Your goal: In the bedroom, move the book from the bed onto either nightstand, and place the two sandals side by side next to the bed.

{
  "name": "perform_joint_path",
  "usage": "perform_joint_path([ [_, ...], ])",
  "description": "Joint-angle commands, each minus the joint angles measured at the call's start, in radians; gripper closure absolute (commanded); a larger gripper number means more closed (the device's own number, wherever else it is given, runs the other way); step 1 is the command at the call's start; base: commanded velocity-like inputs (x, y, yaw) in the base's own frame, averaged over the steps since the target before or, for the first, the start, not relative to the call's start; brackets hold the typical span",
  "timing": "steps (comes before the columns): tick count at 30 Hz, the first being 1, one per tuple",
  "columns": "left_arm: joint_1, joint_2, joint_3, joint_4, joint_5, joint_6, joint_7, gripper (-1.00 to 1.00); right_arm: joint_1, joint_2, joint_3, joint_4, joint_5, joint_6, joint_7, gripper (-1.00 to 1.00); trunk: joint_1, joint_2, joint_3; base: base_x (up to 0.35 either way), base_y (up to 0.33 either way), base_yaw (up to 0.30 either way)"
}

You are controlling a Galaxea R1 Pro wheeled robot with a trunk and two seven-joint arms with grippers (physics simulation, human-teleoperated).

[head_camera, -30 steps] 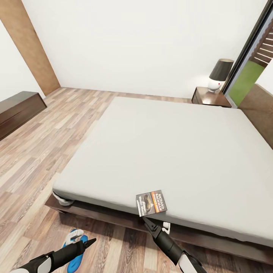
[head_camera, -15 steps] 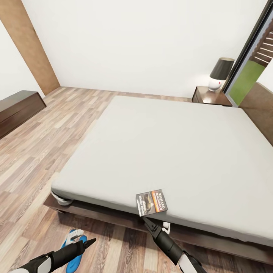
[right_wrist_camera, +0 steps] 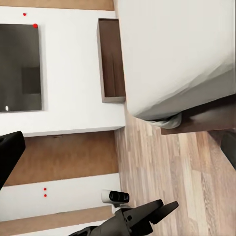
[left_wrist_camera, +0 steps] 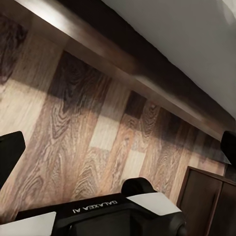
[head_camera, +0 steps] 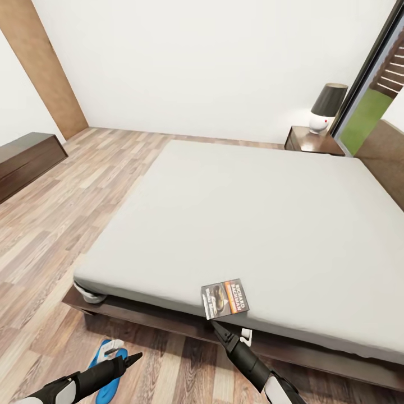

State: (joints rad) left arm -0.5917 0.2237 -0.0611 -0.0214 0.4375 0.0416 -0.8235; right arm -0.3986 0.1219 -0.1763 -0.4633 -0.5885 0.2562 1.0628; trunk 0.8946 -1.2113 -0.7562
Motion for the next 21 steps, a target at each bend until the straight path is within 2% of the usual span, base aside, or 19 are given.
perform_joint_path([
  [1, 0.000, 0.000, -0.006, 0.000, 0.009, 0.004, -0.003, -1.00, 0.000, 0.001, -0.004, 0.000, -0.002, 0.010, 0.003, -1.00, 0.004, -0.008, -0.004, 0.000, 0.000, 0.000],
  [21, 0.000, 0.000, -0.006, 0.000, 0.009, 0.004, -0.003, -1.00, 0.000, 0.001, -0.005, 0.000, -0.002, 0.011, 0.003, -1.00, 0.081, -0.148, -0.067, 0.000, 0.000, 0.000],
])
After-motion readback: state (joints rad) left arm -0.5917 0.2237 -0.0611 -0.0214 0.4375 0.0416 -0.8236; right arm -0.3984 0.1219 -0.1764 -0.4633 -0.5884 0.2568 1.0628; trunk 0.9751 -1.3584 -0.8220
